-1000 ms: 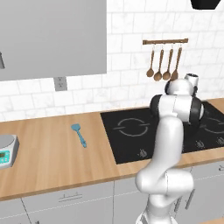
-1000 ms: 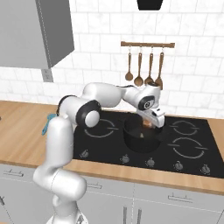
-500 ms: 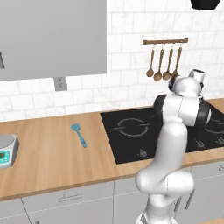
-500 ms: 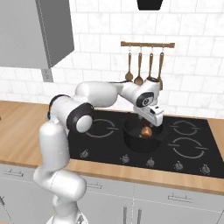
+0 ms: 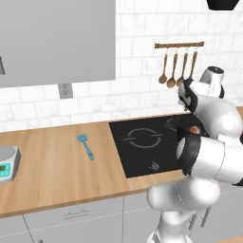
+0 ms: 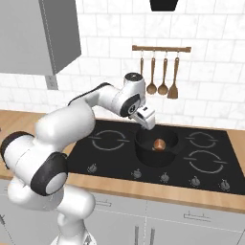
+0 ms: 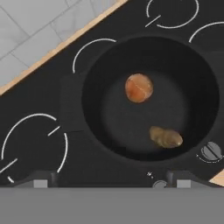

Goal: Put the onion and sweet potato in the pot. Retrieve the spatula and lightly stir the vegetables in the pot.

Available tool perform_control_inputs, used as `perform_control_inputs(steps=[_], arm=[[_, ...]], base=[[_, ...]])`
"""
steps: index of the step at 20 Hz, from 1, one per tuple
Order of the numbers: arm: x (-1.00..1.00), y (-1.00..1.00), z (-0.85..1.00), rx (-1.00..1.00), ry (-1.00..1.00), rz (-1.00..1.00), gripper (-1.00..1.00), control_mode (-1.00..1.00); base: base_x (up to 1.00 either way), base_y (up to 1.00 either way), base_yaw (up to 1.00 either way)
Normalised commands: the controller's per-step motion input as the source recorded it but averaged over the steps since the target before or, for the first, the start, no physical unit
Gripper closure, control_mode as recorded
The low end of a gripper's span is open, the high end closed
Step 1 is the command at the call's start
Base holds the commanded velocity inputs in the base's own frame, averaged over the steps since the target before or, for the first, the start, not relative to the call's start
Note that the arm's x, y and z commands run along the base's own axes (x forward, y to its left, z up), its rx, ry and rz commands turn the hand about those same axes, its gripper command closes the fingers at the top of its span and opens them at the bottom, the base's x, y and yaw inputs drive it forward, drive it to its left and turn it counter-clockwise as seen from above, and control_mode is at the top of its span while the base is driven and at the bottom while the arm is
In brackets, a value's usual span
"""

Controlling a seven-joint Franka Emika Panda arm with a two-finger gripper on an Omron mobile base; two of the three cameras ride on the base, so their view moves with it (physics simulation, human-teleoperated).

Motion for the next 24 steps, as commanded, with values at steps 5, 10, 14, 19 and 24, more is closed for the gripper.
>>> perform_control_inputs(steps=[5,10,14,19,24], arm=[[-0.71,1.0,0.49,-0.12,-0.06,0.1,-1.0,-1.0],[-0.51,1.0,0.2,-0.09,0.0,0.12,-1.0,-1.0],[-0.14,1.0,0.09,-0.08,0.07,0.1,-1.0,-1.0],[0.0,1.0,0.02,-0.02,0.14,0.09,-1.0,-1.0],[0.0,1.0,0.0,0.0,0.15,0.12,-1.0,-1.0]], base=[[0.0,0.0,0.0],[0.0,0.0,0.0],[0.0,0.0,0.0],[0.0,0.0,0.0],[0.0,0.0,0.0]])
